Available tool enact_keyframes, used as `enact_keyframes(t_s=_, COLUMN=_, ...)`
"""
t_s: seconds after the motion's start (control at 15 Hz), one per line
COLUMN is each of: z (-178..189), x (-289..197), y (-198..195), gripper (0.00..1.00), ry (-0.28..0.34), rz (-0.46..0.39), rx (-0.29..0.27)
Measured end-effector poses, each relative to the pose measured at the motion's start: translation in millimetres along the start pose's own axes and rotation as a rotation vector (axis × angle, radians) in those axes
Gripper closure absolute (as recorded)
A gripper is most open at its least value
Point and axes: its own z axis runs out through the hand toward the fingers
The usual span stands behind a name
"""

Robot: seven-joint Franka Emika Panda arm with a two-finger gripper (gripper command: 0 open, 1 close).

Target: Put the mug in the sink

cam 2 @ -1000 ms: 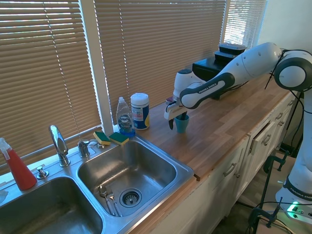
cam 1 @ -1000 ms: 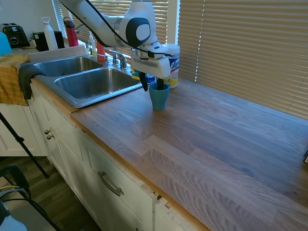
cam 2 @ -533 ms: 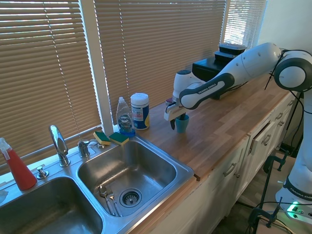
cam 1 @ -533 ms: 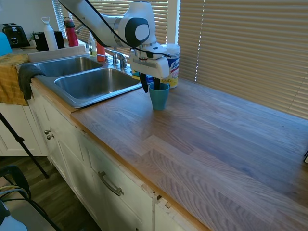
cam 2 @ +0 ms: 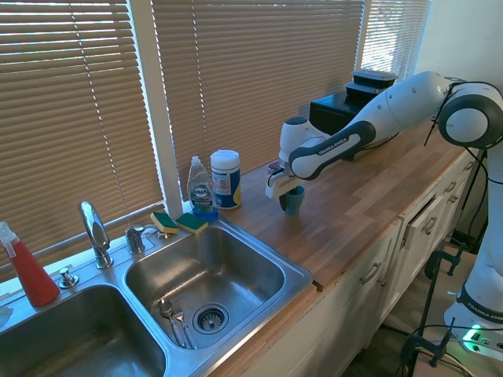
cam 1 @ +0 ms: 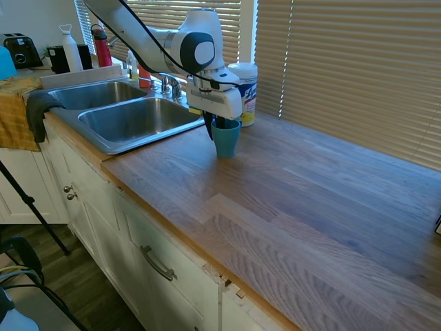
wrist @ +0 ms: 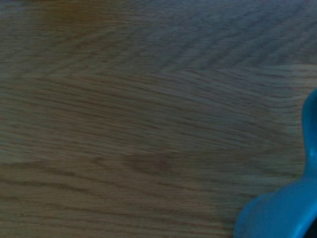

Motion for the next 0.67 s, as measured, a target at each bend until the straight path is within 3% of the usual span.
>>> enact_keyframes(t_s=0.4, z=-18, x=-4, y=-4, gripper=1.0, ry=0.027, rz=-0.009, rx=0.025)
enact_keyframes(t_s=0.67, z=-56, x=-42, y=-28, gripper=1.0, ry=0.076, rz=-0.056, rx=0.049)
